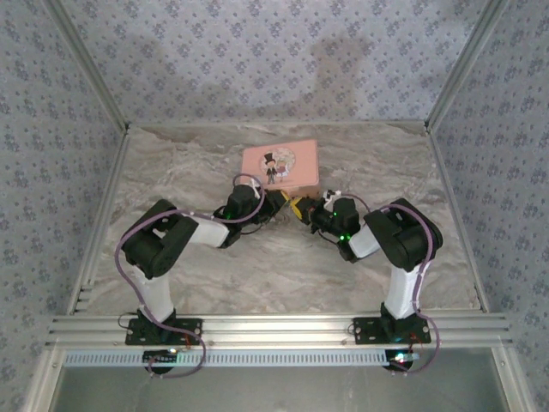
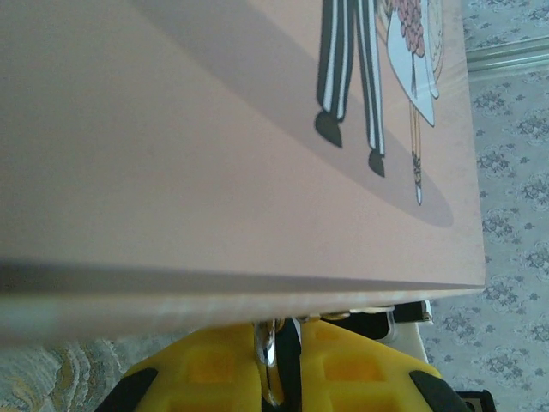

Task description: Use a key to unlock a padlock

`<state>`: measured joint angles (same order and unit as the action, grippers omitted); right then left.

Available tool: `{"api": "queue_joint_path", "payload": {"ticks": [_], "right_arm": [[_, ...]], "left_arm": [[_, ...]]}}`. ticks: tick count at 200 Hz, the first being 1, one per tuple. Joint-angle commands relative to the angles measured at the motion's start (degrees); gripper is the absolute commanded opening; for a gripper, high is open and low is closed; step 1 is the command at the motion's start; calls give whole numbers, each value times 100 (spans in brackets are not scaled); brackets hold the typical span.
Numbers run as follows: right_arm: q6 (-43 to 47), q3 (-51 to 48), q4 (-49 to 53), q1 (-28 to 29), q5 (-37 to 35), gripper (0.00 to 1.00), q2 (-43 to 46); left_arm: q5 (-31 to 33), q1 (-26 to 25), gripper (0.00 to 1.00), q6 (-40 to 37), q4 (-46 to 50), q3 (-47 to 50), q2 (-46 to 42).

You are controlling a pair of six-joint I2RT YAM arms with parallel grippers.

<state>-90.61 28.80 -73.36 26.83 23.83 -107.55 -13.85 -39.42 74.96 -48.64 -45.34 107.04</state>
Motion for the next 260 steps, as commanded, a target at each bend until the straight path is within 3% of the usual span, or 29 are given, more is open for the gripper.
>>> {"api": "queue_joint_path", "payload": {"ticks": [1,98,134,175,213,260], "right_arm": [[101,504,49,317,-3,0,-7],[323,268,476,238,119,0,286],[526,-222,659,64,265,18,561],[875,-746,1122,-181,502,29,1122],[1815,-943,2799,-302,639,32,2255],[3518,-532,6020,-369,330,37,3881]], "left_arm": [[-1746,-793,0,256,-674,-185,-30],[-1719,-638,0,74,-382,-11,-272],[-1600,-406,0,-189,266,13,-539],[-1381,-254,0,-579,1063,-106,-764],[-1358,-203,1,-657,1362,-224,-738],[-1258,-197,1,-730,1606,-326,-702]]}}
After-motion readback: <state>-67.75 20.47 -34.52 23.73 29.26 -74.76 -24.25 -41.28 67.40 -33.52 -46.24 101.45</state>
